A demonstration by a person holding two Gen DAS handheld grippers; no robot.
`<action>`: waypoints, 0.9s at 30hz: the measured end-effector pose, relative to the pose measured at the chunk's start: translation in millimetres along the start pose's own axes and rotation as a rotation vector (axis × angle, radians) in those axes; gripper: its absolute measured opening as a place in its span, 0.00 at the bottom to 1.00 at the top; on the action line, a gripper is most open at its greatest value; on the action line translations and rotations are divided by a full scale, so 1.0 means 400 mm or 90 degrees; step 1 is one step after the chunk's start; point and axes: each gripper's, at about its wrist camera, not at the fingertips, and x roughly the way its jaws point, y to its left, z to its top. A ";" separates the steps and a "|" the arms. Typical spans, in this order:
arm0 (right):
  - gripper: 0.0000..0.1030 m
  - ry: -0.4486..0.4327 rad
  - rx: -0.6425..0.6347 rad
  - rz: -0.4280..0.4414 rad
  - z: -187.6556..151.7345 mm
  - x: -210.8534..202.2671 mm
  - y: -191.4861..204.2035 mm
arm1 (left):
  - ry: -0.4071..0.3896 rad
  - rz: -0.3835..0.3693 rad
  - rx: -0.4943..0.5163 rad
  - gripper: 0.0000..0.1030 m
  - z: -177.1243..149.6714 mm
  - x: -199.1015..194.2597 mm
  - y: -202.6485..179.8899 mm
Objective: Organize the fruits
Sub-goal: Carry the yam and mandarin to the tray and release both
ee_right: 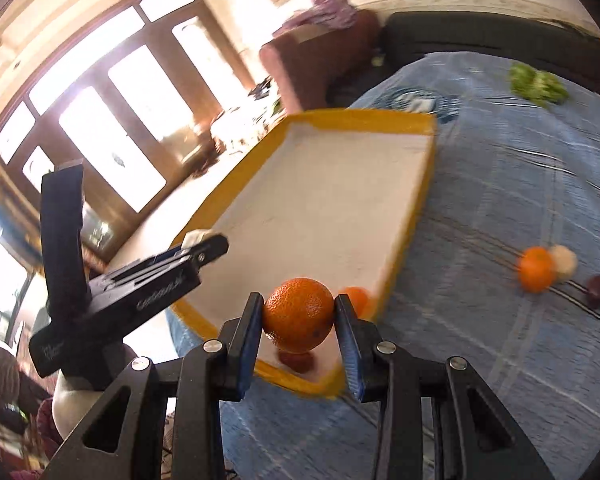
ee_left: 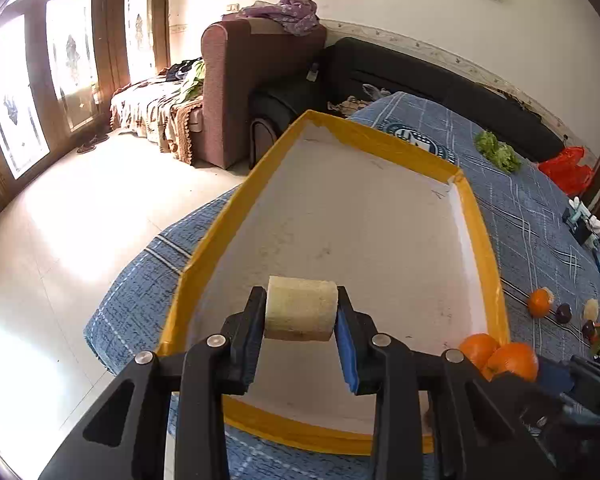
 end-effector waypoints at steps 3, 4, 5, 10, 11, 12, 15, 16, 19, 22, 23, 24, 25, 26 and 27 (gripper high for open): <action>0.39 0.034 -0.028 -0.002 0.000 0.072 0.050 | 0.007 0.008 -0.018 0.31 -0.003 0.018 0.038; 0.39 0.044 -0.034 -0.006 -0.001 0.094 0.060 | 0.009 0.007 -0.021 0.31 -0.005 0.020 0.044; 0.39 0.051 -0.040 -0.012 -0.003 0.113 0.069 | 0.011 0.005 -0.023 0.31 -0.008 0.023 0.052; 0.39 0.071 -0.060 -0.038 -0.007 0.169 0.080 | -0.001 0.003 -0.014 0.36 -0.011 0.009 0.049; 0.40 0.073 -0.062 -0.041 -0.009 0.172 0.081 | -0.003 0.002 -0.012 0.42 -0.007 0.011 0.045; 0.41 0.075 -0.063 -0.044 -0.007 0.175 0.080 | -0.006 0.001 -0.010 0.43 -0.005 0.009 0.040; 0.41 0.070 -0.067 -0.051 -0.001 0.175 0.089 | -0.018 -0.001 -0.005 0.52 -0.001 -0.011 0.031; 0.42 0.064 -0.069 -0.050 0.001 0.169 0.092 | -0.022 -0.002 -0.005 0.54 0.000 -0.021 0.029; 0.44 0.042 -0.079 -0.057 0.001 0.135 0.105 | -0.030 -0.007 -0.012 0.60 0.005 -0.049 0.028; 0.48 0.017 -0.079 -0.062 0.001 0.098 0.101 | -0.037 -0.028 -0.025 0.62 0.007 -0.082 0.027; 0.50 0.008 -0.075 -0.063 -0.003 0.080 0.095 | -0.038 -0.038 -0.029 0.64 0.009 -0.091 0.026; 0.51 -0.001 -0.070 -0.064 -0.009 0.061 0.088 | -0.041 -0.053 -0.035 0.65 0.010 -0.105 0.022; 0.51 -0.010 -0.061 -0.067 -0.018 0.038 0.078 | -0.042 -0.063 -0.038 0.66 0.009 -0.113 0.018; 0.51 -0.017 -0.052 -0.068 -0.025 0.019 0.064 | -0.043 -0.075 -0.040 0.67 0.010 -0.121 0.010; 0.52 -0.026 -0.039 -0.071 -0.030 -0.004 0.042 | -0.043 -0.085 -0.038 0.68 0.011 -0.128 -0.001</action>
